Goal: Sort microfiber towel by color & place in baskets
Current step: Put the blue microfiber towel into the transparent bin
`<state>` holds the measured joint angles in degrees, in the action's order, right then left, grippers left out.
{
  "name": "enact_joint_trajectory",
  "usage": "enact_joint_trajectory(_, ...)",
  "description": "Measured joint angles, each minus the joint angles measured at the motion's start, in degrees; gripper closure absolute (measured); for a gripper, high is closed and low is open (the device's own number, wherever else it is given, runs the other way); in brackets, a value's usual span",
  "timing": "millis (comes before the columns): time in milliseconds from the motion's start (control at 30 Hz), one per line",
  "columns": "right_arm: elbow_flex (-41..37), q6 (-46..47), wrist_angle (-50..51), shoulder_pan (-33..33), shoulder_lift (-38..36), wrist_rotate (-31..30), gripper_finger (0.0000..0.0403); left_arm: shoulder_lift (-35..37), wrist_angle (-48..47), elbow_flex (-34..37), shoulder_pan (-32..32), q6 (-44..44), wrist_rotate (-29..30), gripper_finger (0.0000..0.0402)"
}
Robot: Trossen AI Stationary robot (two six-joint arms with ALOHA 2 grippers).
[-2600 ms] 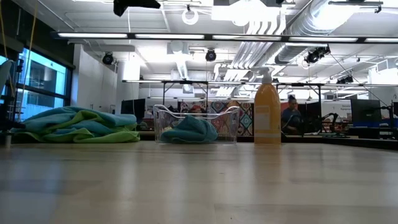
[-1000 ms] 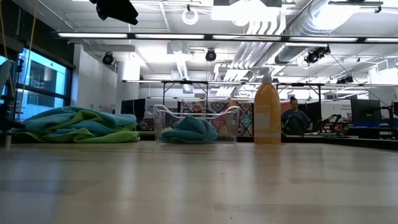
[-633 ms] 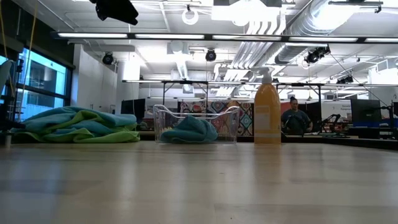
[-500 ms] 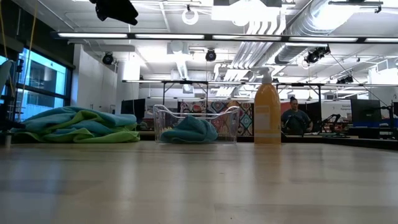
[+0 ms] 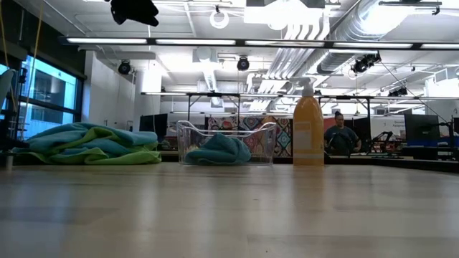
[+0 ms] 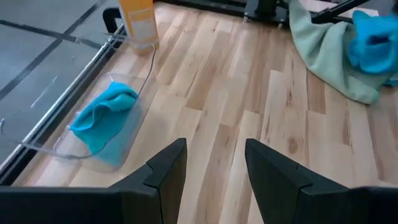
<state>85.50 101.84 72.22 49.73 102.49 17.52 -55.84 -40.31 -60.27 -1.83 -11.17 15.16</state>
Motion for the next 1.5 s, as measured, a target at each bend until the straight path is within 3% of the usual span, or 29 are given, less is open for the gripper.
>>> enact_joint_trajectory(233, 21.0, -12.1, 16.6, 0.3, -0.1, -14.4, 0.04, 0.3, 3.8, -0.1, 0.0, 4.4, 0.5, 0.0248)
enact_joint_trajectory(400, 29.5, -26.3, 16.5, -0.9, -0.9, -26.6, 0.0402, 0.3, 4.6, -0.1, 0.0, 5.8, 0.6, 0.0248)
enact_joint_trajectory(533, 29.9, -38.9, 16.9, -4.0, -0.8, -28.0, 0.0402, 0.6, 4.7, -0.1, -0.3, 4.7, -0.4, 0.0248)
enact_joint_trajectory(700, 26.3, -50.3, 12.2, -10.0, -0.8, -33.8, 0.0402, 2.9, 8.8, -0.1, -1.6, 1.4, -13.7, 0.0248)
enact_joint_trajectory(800, 23.2, -58.1, 4.3, -14.9, -0.9, -35.8, 0.0402, 4.8, 9.1, -0.1, -2.4, 0.8, -16.0, 0.0248)
enact_joint_trajectory(900, 18.8, -65.6, -7.0, -20.4, -0.8, -34.1, 0.0402, 6.9, 9.1, -0.1, -3.2, -0.2, -16.0, 0.0248)
enact_joint_trajectory(1233, 4.7, -87.1, -40.4, -38.7, -0.9, -14.9, 0.0403, 12.1, 9.0, -0.1, -4.0, -0.7, -12.5, 0.0248)
enact_joint_trajectory(1500, 3.6, -96.3, -42.2, -49.0, -3.0, -3.7, 0.0403, 9.8, 11.6, 0.0, -4.0, -2.2, -9.7, 0.0248)
